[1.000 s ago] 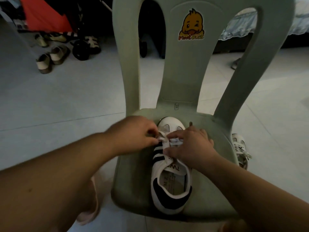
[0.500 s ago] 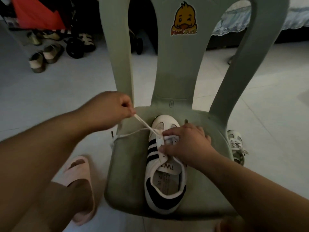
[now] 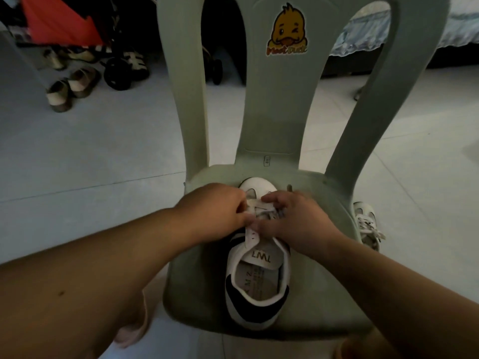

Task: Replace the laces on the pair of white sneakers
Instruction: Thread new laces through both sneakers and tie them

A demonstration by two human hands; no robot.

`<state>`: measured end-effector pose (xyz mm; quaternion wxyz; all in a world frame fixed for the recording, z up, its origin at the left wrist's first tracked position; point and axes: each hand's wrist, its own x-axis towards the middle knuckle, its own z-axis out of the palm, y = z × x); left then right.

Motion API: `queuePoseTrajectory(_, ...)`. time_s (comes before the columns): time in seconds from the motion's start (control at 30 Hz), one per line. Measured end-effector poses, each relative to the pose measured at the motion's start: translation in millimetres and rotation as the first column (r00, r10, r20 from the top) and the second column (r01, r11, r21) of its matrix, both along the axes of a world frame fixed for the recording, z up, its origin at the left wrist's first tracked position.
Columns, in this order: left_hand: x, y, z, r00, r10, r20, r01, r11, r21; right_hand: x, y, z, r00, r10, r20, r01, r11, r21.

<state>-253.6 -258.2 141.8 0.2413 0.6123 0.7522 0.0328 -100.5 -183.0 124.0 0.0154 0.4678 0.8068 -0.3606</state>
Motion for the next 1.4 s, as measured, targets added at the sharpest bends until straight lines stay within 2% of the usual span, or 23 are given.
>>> queuePoseTrajectory(0.13, -8, 4, 6, 0.999, -0.020, 0.044, 0.021, 1.000, -0.022, 0, -1, 1, 0.999, 0.010, 0.049, -0.012, 0.999, 0.030)
queuePoseTrajectory(0.37, -15, -5, 12, 0.994, 0.020, 0.107, -0.007, 0.993, -0.115, 2, 3, -2, 0.999, 0.036, 0.005, -0.036, 0.998, 0.055)
queuePoseTrajectory(0.63, 0, 2, -5, 0.988, 0.103, 0.115, -0.104, 0.995, 0.003, 2, 12, -2, 0.977, 0.214, 0.010, -0.212, 0.959, 0.187)
queuePoseTrajectory(0.83, 2, 1, -4, 0.993, 0.061, 0.103, -0.072, 0.992, 0.107, -9, 16, -2, 0.938, 0.308, 0.162, -0.343, 0.897, 0.280)
queuePoseTrajectory(1.07, -1, -3, -5, 0.992, 0.035, 0.123, -0.056, 0.984, 0.168, -8, 12, 4, 0.922, 0.387, 0.031, -0.379, 0.880, 0.285)
queuePoseTrajectory(1.17, -2, -4, -5, 0.997, -0.020, 0.071, 0.004, 0.977, 0.214, -10, 8, -3, 0.940, 0.342, 0.007, -0.315, 0.859, 0.404)
queuePoseTrajectory(1.23, -4, -5, -5, 0.993, -0.116, -0.037, 0.122, 0.956, 0.268, -12, 4, -7, 0.944, 0.329, 0.036, -0.290, 0.771, 0.567)
queuePoseTrajectory(1.3, -6, -8, -8, 0.965, -0.207, -0.163, 0.256, 0.881, 0.398, -12, -1, -8, 0.950, 0.309, 0.039, -0.259, 0.716, 0.648)
queuePoseTrajectory(1.33, -7, -10, -10, 0.957, -0.212, -0.196, 0.279, 0.853, 0.441, -12, -1, -10, 0.948, 0.317, 0.032, -0.262, 0.718, 0.644)
queuePoseTrajectory(1.4, -4, -12, -10, 0.977, -0.155, -0.148, 0.202, 0.896, 0.396, -12, 2, -11, 0.943, 0.333, 0.000, -0.278, 0.788, 0.549)
